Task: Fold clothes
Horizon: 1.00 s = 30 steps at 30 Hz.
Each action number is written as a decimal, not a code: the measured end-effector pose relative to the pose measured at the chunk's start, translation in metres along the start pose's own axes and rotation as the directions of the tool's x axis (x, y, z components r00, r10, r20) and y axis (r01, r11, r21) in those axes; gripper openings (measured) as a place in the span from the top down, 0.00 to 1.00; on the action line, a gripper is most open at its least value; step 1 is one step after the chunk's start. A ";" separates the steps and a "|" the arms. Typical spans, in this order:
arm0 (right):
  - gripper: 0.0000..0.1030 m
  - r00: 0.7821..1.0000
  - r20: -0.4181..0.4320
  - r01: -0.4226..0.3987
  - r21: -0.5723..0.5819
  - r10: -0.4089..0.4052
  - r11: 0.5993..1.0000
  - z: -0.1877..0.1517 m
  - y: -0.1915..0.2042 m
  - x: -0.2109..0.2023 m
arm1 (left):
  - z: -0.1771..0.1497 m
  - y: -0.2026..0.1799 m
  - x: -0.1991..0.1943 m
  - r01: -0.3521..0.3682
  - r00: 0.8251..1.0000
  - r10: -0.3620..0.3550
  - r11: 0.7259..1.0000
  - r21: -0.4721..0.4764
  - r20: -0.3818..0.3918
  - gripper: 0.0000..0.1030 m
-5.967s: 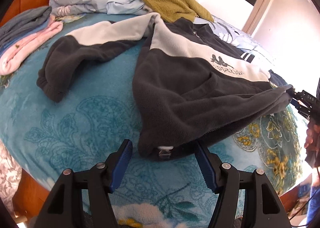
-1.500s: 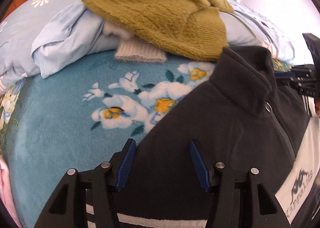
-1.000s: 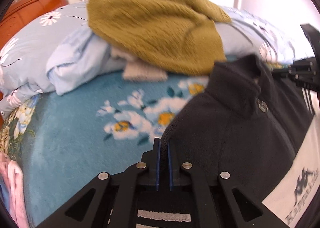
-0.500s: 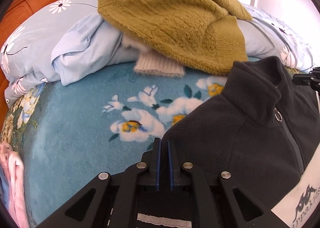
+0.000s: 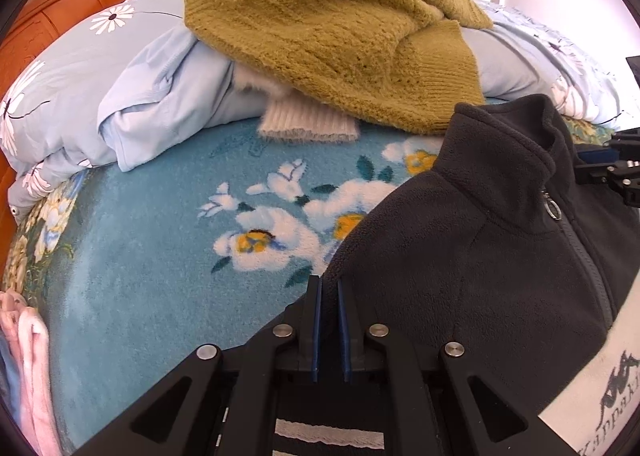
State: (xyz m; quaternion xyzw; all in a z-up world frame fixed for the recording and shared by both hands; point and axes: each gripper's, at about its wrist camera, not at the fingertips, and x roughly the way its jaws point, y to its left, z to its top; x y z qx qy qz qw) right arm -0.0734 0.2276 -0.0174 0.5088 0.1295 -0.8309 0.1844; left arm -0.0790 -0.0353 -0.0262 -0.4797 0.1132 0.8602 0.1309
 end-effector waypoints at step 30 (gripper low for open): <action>0.42 0.948 0.279 -0.014 0.517 -0.153 0.856 -0.155 -0.089 -0.139 | -0.066 -0.054 -0.120 0.077 0.983 -0.045 0.981 -0.177 0.177 0.38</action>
